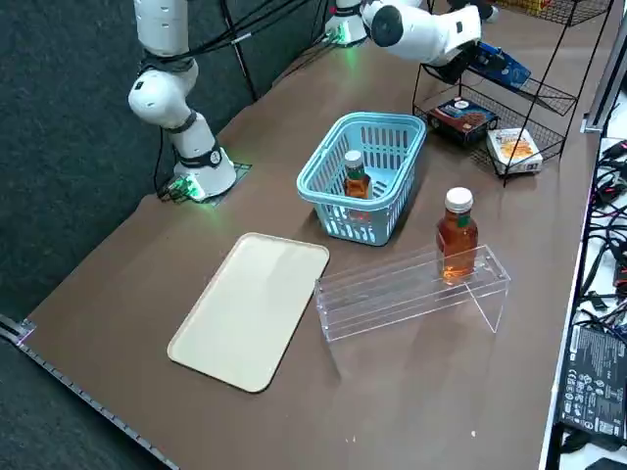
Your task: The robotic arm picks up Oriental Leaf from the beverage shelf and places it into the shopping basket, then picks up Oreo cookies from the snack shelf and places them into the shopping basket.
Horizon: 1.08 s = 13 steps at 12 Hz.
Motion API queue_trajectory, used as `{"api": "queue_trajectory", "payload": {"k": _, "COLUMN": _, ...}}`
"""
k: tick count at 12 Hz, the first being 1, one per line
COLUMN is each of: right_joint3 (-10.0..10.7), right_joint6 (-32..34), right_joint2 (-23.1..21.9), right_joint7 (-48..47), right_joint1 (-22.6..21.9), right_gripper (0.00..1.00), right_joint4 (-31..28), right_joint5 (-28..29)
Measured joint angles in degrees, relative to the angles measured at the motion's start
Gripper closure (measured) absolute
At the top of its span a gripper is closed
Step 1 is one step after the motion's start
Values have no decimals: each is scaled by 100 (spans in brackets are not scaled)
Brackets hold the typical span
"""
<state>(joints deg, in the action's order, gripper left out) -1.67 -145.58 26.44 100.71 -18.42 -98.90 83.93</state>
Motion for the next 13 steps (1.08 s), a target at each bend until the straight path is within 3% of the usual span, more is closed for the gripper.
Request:
{"api": "queue_trajectory", "payload": {"k": 1, "right_joint3": 3, "right_joint6": -4, "right_joint2": 0, "right_joint7": 0, "right_joint1": 0, "right_gripper": 28, "right_joint4": 6, "right_joint5": 0}}
{"api": "queue_trajectory", "payload": {"k": 5, "right_joint3": 12, "right_joint6": -7, "right_joint2": 0, "right_joint7": 0, "right_joint1": 0, "right_gripper": 35, "right_joint4": 12, "right_joint5": 0}}
{"api": "queue_trajectory", "payload": {"k": 13, "right_joint3": 12, "right_joint6": -37, "right_joint2": -24, "right_joint7": -89, "right_joint1": -9, "right_gripper": 37, "right_joint4": 163, "right_joint5": -1}}
